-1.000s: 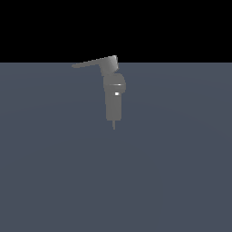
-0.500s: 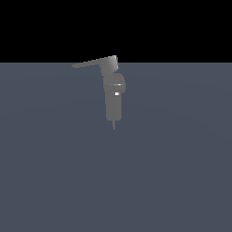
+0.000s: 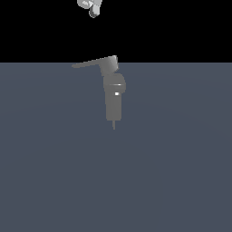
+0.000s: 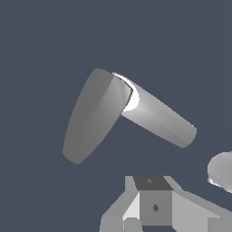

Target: Turn on the faucet by rotating a designated handle.

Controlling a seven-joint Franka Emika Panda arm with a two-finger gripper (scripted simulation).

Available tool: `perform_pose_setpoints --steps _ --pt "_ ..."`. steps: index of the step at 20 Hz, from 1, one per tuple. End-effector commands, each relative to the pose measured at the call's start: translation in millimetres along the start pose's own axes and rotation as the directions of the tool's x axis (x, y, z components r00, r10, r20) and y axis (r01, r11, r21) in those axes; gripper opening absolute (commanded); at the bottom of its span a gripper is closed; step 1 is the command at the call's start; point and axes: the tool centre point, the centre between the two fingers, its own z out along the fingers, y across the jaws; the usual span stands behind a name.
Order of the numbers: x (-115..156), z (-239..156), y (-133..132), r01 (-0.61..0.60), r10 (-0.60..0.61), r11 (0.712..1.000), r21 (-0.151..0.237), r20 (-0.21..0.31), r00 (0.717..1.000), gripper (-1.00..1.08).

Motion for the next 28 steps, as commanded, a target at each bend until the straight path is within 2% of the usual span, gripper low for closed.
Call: perform_pose_setpoints --steps 1,8,16,22,28 --pt "4 12 -17 -0.066 0.066 0.998 -0.011 0.000 0.998 -1.00" --pt "13 51 -62 -0.240 0.240 0.970 -0.041 -0.020 0.971 -1.00" --pt "17 99 -107 -0.410 0.406 0.910 -0.062 -0.067 0.911 -1.00" --pt "17 125 -127 -0.486 0.479 0.872 -0.065 -0.098 0.872 -1.00" --pt "16 138 -137 -0.521 0.513 0.851 -0.064 -0.114 0.851 -1.00"
